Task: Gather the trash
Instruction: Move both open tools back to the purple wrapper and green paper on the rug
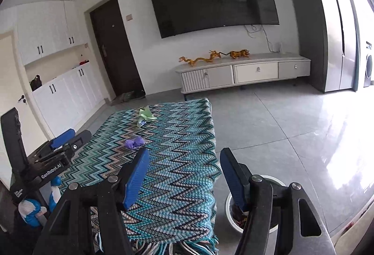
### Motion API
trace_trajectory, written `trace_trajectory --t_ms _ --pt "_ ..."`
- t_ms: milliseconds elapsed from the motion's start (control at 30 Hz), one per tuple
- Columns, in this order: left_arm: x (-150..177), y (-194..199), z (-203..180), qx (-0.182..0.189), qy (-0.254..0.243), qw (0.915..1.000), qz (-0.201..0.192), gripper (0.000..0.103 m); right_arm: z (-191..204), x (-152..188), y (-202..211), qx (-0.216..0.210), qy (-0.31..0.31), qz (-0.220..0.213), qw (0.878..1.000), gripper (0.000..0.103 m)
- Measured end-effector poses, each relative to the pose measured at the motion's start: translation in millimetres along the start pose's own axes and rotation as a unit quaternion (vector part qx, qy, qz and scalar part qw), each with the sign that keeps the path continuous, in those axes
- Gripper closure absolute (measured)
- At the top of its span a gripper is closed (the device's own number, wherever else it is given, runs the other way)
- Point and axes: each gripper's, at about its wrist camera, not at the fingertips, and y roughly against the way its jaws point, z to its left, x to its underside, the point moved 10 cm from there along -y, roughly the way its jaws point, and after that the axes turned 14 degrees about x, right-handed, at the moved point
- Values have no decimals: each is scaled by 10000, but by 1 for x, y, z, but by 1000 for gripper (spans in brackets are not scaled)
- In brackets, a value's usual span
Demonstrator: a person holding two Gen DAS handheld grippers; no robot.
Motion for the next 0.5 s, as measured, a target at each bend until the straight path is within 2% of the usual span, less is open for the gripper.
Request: trace_trajectory --t_ms 133,300,400,500 --pt "-4 3 28 -169 102 9998 -33 30 14 -20 4 -188 33 -152 9997 42" --pt "-15 4 78 -550 355 9978 -54 30 35 -44 3 -338 244 -336 9986 42" --pt "-20 3 107 -718 524 9960 -92 21 49 -58 -1 -497 353 -423 9972 41" --pt "-23 -2 128 -766 628 9950 -109 19 61 -74 -7 -595 433 -542 9958 39"
